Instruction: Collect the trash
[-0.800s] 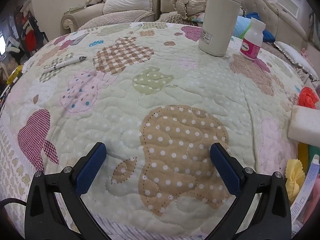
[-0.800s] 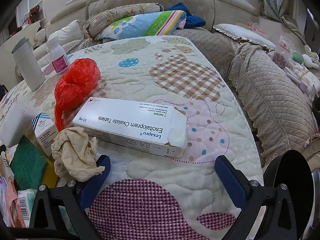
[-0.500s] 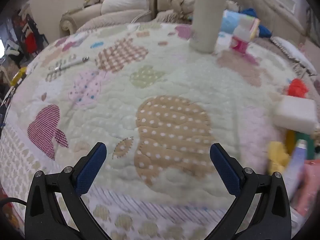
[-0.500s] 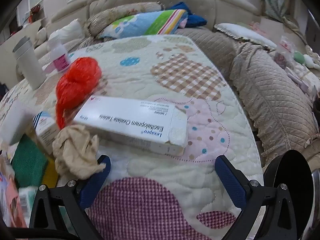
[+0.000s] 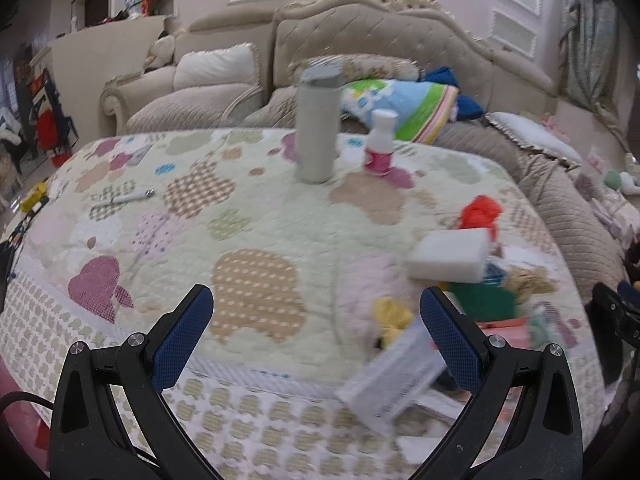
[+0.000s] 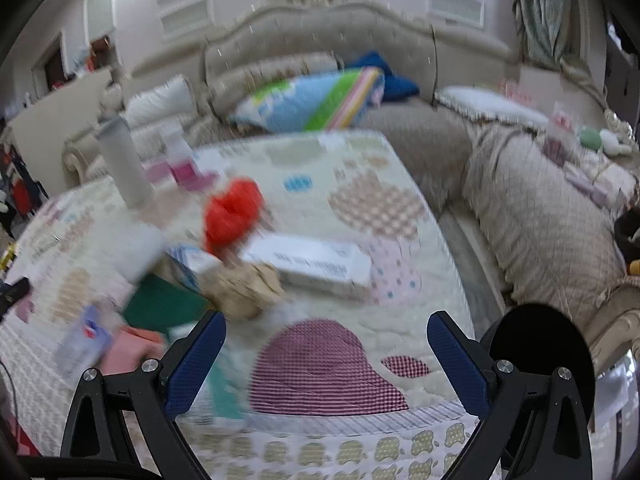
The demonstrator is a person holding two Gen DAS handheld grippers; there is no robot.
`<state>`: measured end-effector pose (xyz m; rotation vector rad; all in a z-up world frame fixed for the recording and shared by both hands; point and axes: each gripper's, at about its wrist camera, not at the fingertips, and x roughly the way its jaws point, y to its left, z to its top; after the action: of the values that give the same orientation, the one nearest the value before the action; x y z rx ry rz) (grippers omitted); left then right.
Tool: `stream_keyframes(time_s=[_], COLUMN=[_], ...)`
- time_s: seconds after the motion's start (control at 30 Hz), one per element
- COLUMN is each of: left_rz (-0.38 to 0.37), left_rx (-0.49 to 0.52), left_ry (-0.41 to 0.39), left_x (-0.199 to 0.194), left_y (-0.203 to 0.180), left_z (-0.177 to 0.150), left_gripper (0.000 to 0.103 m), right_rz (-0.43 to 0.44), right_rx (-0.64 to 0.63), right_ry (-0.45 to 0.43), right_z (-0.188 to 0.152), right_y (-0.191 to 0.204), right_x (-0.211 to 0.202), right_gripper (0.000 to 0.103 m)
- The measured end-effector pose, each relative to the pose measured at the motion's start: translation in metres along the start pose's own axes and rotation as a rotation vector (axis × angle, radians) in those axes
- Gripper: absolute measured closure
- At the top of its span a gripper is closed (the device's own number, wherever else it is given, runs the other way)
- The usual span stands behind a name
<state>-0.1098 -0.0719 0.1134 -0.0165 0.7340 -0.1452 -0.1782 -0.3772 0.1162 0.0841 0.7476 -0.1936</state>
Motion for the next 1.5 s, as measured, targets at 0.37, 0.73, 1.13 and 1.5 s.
stream_keyframes(time_s=[0.37,0.73,1.13,1.5], left_rz=[-0.047,-0.065,-0.087,-0.091], left_rx=[0.026,0.042,0.04,0.045], left_ry=[-0.102,-0.125,-0.131,-0.125], left_x=[-0.042,-0.052,-0.056,-0.054], left_y=[-0.03,-0.04,-0.043,-0.047], left_z=[0.006,0.005,0.008,0.007], left_gripper=[0.0,0.0,0.0,0.0], right_rz=[0.073,0.055,0.044,0.039], right_rx=[-0.027,-0.031,-0.022,-0.026], right_ry=[-0.172,-0.207,-0.216,-0.204], right_z=[0.011,0.016,0.021,0.022], right_y=[0.026,0.032,0.027,0.027], right_x=[-0.061,-0.073,-0.076,-0.073], right_gripper=[0.002,0.002,0.002,0.002])
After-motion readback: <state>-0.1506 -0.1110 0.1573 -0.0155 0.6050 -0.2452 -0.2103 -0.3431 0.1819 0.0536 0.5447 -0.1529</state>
